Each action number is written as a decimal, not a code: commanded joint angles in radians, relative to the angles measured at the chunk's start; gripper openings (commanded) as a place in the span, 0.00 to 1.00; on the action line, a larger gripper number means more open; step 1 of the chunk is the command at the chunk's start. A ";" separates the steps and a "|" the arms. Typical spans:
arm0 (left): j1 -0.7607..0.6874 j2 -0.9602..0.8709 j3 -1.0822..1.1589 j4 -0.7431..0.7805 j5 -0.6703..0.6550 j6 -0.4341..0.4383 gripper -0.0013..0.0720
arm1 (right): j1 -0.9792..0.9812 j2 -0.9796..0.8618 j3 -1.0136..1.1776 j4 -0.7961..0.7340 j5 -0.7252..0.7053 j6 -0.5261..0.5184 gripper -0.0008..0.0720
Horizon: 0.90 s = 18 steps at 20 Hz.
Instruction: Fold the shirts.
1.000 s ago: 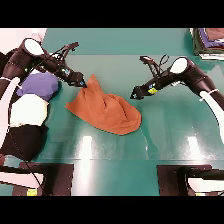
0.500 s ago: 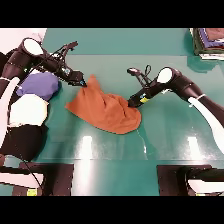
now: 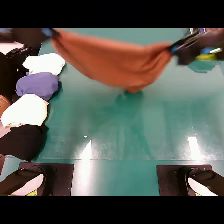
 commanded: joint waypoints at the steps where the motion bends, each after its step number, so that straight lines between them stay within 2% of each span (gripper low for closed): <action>1: 0.000 0.154 0.116 -0.005 0.034 -0.047 0.06 | -0.010 0.128 0.099 -0.021 -0.004 0.011 0.03; 4: 0.000 0.166 0.169 -0.055 -0.013 -0.072 0.06 | -0.010 0.172 0.101 -0.028 0.003 0.048 0.03; 7: 0.000 0.136 0.122 -0.023 -0.083 -0.096 0.06 | -0.010 0.127 0.101 -0.026 0.046 0.093 0.03; 10: 0.000 0.076 -0.042 0.019 -0.171 -0.114 0.06 | -0.010 -0.021 0.082 -0.024 0.180 0.115 0.03; 12: 0.000 0.049 -0.224 0.032 -0.193 -0.113 0.06 | -0.011 -0.126 0.026 -0.026 0.199 0.114 0.03; 15: 0.000 0.008 -0.534 0.152 -0.100 -0.102 0.06 | -0.011 -0.301 -0.069 -0.026 0.173 0.111 0.03; 18: 0.000 -0.072 -0.724 0.312 0.160 -0.102 0.06 | -0.030 -0.449 -0.093 -0.026 0.041 0.105 0.03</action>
